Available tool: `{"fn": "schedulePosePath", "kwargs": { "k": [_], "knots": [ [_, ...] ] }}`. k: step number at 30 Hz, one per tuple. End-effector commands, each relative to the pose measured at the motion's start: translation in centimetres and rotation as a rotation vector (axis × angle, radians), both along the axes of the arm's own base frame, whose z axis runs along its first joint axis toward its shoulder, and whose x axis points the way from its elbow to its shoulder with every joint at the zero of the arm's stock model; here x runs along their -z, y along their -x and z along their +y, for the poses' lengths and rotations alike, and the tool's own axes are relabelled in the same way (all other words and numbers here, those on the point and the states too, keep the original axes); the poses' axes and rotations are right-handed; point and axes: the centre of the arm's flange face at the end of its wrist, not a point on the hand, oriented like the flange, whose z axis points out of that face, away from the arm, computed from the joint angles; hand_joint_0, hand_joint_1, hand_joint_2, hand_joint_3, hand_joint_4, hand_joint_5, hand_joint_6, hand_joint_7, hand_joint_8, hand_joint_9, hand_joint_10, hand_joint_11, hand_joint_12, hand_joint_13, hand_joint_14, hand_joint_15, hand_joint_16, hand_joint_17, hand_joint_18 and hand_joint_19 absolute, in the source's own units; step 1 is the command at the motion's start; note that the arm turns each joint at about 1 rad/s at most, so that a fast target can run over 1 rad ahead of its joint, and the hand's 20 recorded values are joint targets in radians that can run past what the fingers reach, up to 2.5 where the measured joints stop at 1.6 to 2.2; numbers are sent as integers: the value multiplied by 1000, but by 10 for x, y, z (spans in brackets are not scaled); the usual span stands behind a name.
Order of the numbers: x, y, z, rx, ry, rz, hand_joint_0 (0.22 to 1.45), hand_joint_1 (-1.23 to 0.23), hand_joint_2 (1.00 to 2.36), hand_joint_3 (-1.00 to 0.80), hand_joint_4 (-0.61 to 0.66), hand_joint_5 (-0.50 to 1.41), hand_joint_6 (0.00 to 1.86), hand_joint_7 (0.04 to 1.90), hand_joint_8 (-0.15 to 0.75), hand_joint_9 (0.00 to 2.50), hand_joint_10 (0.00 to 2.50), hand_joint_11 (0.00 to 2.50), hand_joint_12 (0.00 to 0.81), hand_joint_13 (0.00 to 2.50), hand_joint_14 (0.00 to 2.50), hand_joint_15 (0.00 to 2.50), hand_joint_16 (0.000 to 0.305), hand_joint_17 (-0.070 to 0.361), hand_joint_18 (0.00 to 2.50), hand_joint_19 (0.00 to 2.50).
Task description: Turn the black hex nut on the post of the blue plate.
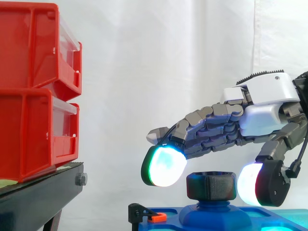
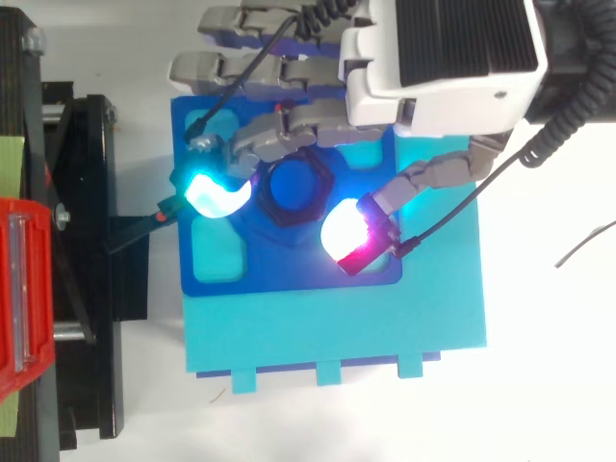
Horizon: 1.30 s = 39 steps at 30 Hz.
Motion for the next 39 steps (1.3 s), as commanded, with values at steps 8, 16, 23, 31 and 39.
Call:
{"fn": "schedulePosePath", "kwargs": {
  "k": [8, 16, 23, 31, 39],
  "knots": [
    [0, 0, -2, 0, 0, 0, 425, -757, 1000, -500, 3, -300, 501, 634, 121, 0, 0, 0, 302, 0, 0, 0, 45, 102, 0, 0],
    [0, 1, -5, -3, -1, 0, 407, -673, 1000, -500, 98, -300, 502, 700, 137, 0, 0, 0, 313, 0, 0, 0, 48, 107, 0, 0],
    [0, 2, -6, -3, -2, 2, 405, -649, 1000, -500, 134, -282, 502, 746, 149, 0, 0, 0, 316, 0, 0, 0, 48, 108, 0, 0],
    [-2, 1, -6, -4, -2, -1, 407, -620, 1000, -500, 163, -269, 503, 795, 151, 0, 0, 0, 316, 0, 0, 0, 48, 107, 0, 0],
    [-6, 3, -9, -15, 4, 27, 410, -607, 1000, -500, 189, -258, 503, 851, 154, 0, 0, 0, 317, 0, 0, 0, 47, 107, 0, 0]
  ]
}}
